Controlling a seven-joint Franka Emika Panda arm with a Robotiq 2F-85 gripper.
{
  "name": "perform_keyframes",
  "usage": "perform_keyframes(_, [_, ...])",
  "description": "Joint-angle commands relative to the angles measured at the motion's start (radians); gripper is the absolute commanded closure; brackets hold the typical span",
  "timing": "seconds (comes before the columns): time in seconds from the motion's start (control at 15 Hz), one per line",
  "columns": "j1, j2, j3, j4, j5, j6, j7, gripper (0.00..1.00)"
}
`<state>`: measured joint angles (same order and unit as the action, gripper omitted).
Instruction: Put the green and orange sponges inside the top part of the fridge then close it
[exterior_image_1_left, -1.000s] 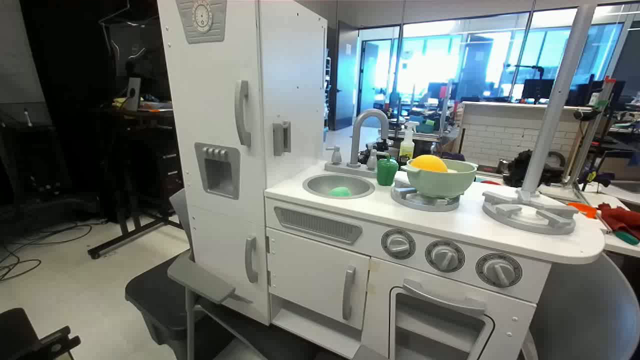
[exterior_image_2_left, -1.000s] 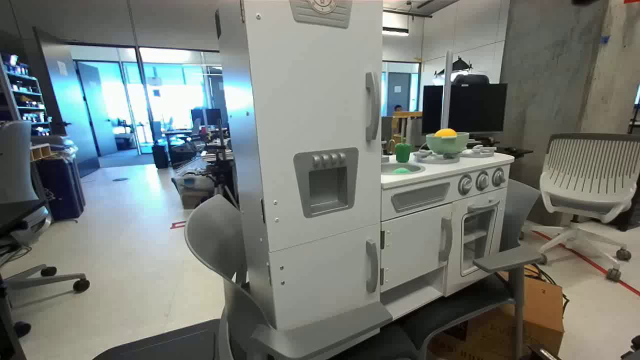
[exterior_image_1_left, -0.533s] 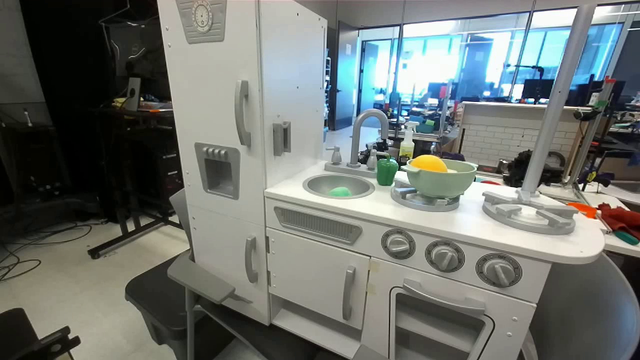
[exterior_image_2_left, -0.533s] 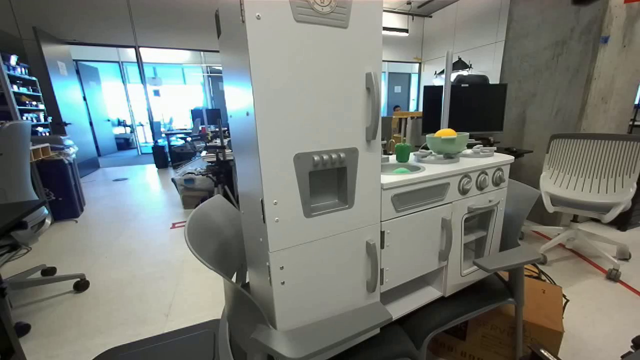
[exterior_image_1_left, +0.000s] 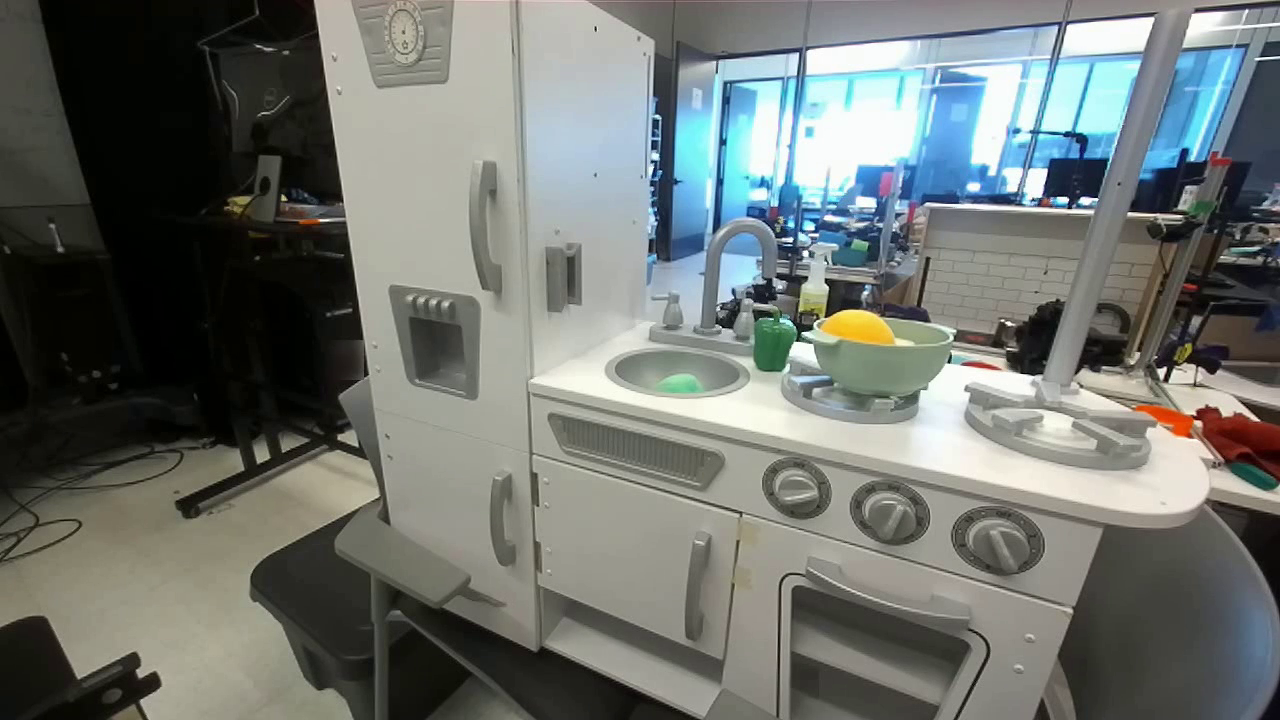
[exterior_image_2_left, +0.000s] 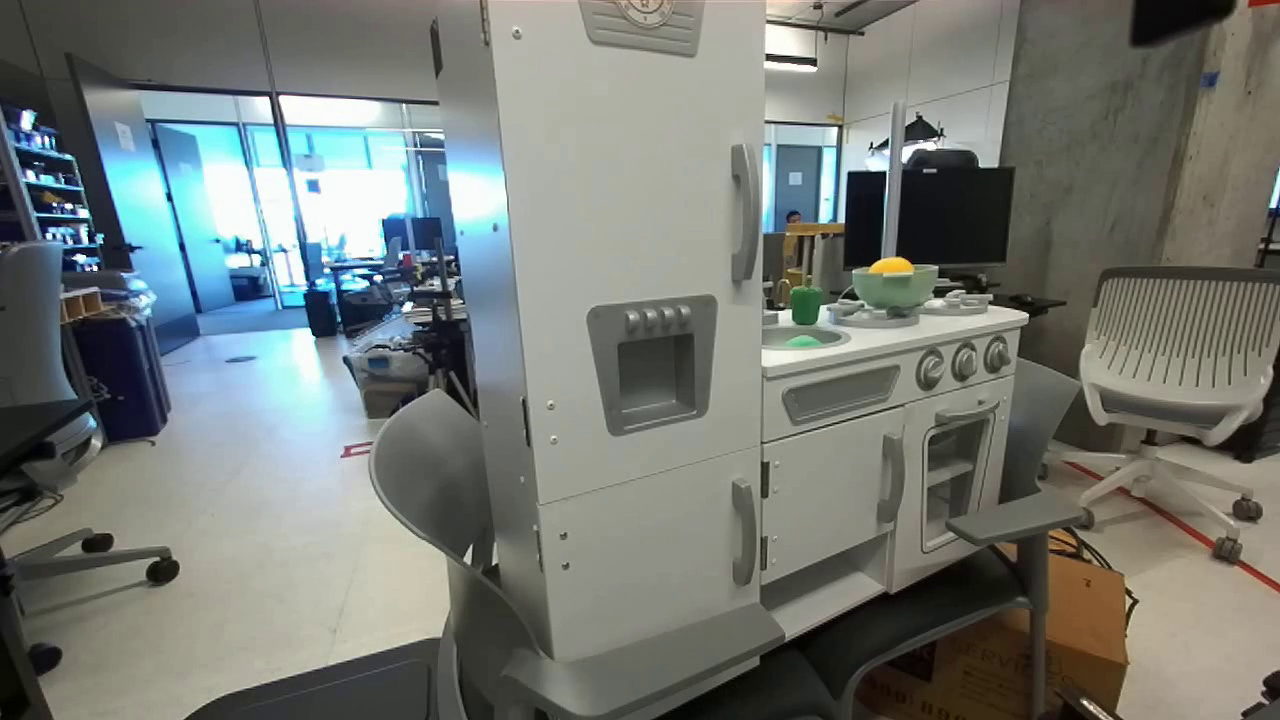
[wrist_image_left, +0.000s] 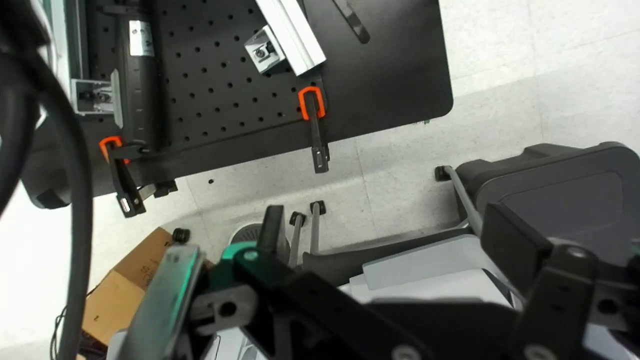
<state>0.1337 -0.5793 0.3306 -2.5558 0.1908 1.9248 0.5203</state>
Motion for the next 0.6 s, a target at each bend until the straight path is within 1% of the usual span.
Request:
perform_keyframes(0.0, [-0.038, 0.079, -0.031, 0.086, -0.087, 0.006, -0.053, 0.0])
perform_keyframes(0.13, [-0.062, 0.114, -0.053, 0.121, -0.136, 0.021, -0.078, 0.0])
perform_keyframes(0.4, [-0.104, 0.237, -0.099, 0.23, -0.212, 0.072, -0.129, 0.0])
perform_keyframes(0.53, [-0.124, 0.332, -0.123, 0.295, -0.231, 0.146, -0.132, 0.0])
